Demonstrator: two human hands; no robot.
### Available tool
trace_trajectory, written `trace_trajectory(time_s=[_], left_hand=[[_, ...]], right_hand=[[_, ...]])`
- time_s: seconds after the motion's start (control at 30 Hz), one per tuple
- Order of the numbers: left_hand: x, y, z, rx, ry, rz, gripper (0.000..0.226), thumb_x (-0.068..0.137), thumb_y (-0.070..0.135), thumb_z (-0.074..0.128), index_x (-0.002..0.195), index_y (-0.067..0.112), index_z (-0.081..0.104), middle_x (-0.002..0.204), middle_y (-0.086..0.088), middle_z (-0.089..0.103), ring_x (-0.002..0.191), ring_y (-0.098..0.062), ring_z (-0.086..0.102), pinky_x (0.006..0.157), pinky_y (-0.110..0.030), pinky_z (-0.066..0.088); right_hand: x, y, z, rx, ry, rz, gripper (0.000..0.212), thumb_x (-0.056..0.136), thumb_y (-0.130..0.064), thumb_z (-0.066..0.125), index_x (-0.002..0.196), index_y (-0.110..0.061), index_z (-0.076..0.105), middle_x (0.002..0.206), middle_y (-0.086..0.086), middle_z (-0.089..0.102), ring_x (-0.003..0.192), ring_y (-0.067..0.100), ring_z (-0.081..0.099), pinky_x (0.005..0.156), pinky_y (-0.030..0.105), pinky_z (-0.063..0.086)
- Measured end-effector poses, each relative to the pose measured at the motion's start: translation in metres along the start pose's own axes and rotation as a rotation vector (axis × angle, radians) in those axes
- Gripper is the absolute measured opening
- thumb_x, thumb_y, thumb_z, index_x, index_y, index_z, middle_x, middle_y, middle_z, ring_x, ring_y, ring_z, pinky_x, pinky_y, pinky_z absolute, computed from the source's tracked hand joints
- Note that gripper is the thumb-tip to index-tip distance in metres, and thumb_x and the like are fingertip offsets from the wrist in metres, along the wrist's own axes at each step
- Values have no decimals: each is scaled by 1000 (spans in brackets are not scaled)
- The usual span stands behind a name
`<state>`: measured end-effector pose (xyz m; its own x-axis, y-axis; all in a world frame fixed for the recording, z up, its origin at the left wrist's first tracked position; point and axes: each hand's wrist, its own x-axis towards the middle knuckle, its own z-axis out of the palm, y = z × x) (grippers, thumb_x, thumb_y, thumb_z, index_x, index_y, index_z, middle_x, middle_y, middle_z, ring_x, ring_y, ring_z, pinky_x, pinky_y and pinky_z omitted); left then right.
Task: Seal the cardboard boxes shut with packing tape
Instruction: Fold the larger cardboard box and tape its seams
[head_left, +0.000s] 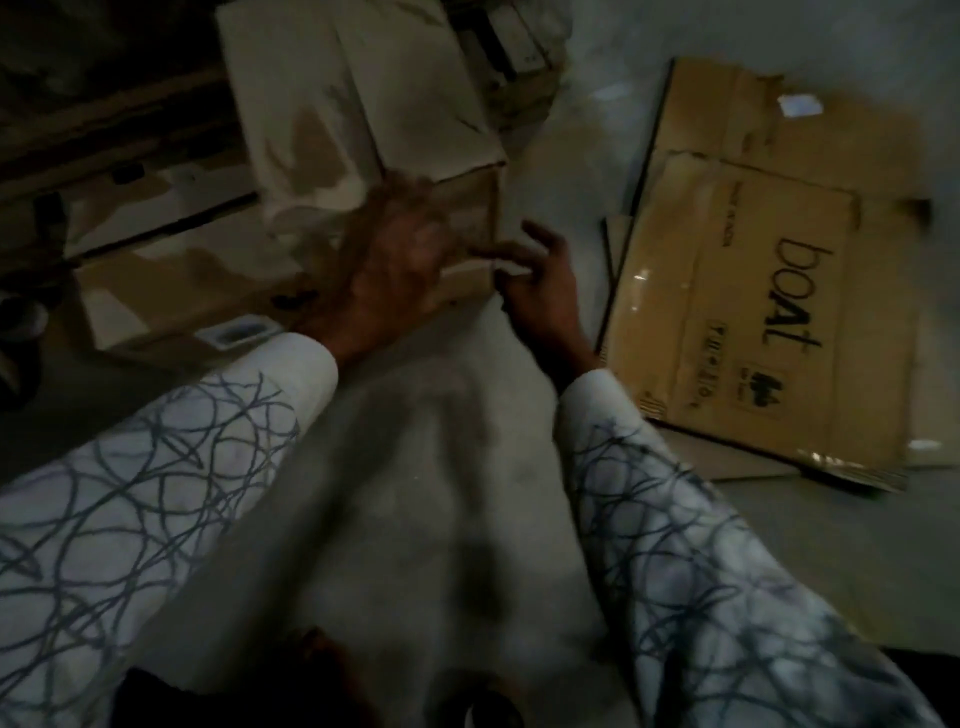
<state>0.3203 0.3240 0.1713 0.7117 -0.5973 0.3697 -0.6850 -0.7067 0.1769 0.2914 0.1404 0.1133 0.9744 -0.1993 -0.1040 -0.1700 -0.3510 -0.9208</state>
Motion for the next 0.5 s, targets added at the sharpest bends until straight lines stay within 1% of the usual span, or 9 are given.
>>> trace_trajectory(time_s=[0.07, 0.1, 0.17, 0.27, 0.33, 0.37, 0.43, 0.47, 0.5], left_hand=[[1, 45, 32, -76, -121, 131, 32, 86, 16, 47, 94, 4, 75, 98, -24, 68, 100, -44, 64, 97, -57, 47], [-3, 67, 52, -140, -188, 88, 32, 82, 16, 46, 91, 7, 76, 93, -19, 68, 93, -41, 64, 90, -53, 50], [-14, 107, 90, -349, -297, -232, 35, 77, 23, 45, 89, 16, 77, 89, -10, 68, 88, -35, 64, 80, -47, 53], [-16, 169, 143, -610, -405, -896, 25, 86, 28, 61, 109, 26, 72, 111, 0, 72, 105, -23, 66, 91, -36, 54], [-7, 199, 188, -844, -475, -1282, 52, 83, 35, 75, 130, 18, 59, 129, -3, 63, 118, -26, 60, 99, -36, 50], [-5, 204, 221, -952, -485, -1426, 71, 75, 45, 80, 133, 14, 54, 132, -5, 60, 120, -27, 57, 101, -40, 49], [-14, 199, 311, -1013, -386, -1568, 104, 42, 70, 84, 126, 14, 60, 127, -2, 65, 112, -26, 62, 96, -45, 53], [-14, 199, 345, -1042, -362, -1606, 110, 29, 76, 83, 120, 16, 65, 120, -1, 70, 106, -23, 66, 92, -43, 55], [-10, 200, 354, -1125, -354, -1640, 102, 31, 74, 85, 114, 17, 69, 114, 0, 73, 98, -20, 68, 85, -39, 57]], right_hand=[[-35, 14, -6, 48, 93, 134, 29, 80, -4, 62, 99, -23, 72, 131, 6, 51, 112, 28, 62, 92, 50, 55], [-50, 30, -11, 87, 112, 217, 23, 80, -3, 62, 93, -21, 69, 126, 10, 56, 110, 29, 62, 90, 51, 55], [-81, 55, -26, 143, 149, 425, 20, 80, -10, 60, 84, -28, 68, 109, 12, 68, 100, 30, 67, 87, 51, 57], [-114, 100, -57, 314, 336, 799, 29, 76, -14, 52, 85, -29, 74, 73, -2, 72, 76, 20, 71, 80, 54, 60], [-127, 126, -75, 375, 445, 943, 31, 78, -12, 48, 84, -29, 73, 63, -5, 68, 71, 20, 70, 81, 52, 60], [-131, 133, -82, 411, 496, 985, 31, 82, -11, 47, 84, -28, 72, 63, -4, 67, 69, 20, 70, 82, 51, 60], [-132, 147, -91, 488, 576, 1052, 31, 90, -7, 46, 82, -26, 68, 66, 0, 64, 64, 20, 66, 80, 45, 60], [-131, 151, -93, 535, 596, 1062, 32, 93, -6, 45, 82, -26, 67, 66, 0, 62, 62, 19, 63, 78, 43, 58], [-130, 152, -92, 590, 606, 1074, 32, 95, -5, 45, 83, -25, 66, 66, -1, 60, 61, 19, 62, 76, 41, 57]])
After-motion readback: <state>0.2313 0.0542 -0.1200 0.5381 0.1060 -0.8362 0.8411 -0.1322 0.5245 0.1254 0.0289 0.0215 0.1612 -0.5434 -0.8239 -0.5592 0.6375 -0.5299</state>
